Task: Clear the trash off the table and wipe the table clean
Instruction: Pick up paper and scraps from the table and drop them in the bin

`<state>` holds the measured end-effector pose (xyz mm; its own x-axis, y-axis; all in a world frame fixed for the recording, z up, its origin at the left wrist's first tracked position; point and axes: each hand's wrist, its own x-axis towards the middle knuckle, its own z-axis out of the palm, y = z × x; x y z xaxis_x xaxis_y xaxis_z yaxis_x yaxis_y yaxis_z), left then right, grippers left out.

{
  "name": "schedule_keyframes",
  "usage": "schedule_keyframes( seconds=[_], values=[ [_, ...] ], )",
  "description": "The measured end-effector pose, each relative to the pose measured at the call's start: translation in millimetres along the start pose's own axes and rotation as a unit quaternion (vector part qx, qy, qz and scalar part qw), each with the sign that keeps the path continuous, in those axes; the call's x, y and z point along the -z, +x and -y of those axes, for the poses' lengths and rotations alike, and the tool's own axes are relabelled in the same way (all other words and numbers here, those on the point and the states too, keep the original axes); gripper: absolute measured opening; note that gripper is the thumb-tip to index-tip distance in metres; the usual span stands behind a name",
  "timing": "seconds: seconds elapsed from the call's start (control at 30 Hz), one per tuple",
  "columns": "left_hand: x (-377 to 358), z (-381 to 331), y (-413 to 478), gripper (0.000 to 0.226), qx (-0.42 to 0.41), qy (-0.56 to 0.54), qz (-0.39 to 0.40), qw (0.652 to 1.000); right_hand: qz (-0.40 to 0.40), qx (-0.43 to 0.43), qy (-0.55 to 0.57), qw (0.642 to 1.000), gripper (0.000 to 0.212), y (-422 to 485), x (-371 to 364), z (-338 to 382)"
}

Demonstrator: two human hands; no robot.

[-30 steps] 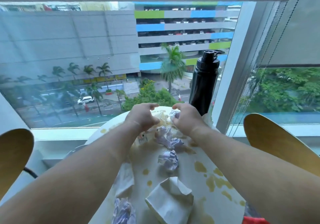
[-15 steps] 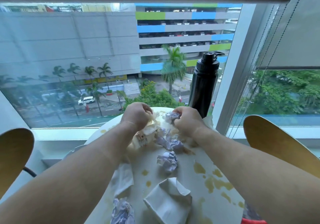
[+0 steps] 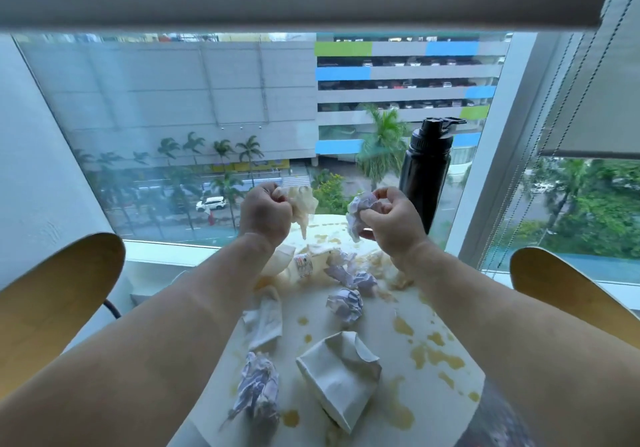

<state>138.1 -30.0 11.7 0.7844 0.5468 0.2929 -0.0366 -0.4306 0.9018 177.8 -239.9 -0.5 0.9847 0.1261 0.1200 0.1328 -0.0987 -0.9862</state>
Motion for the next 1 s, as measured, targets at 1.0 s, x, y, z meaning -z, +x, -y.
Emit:
schedule_keyframes(
  seconds=[1.0],
  values=[
    [306, 109, -136, 0.042, 0.045, -0.174, -0.026, 0.983, 0.153, -0.083, 0.198, 0.965, 0.048, -192, -244, 32]
  ],
)
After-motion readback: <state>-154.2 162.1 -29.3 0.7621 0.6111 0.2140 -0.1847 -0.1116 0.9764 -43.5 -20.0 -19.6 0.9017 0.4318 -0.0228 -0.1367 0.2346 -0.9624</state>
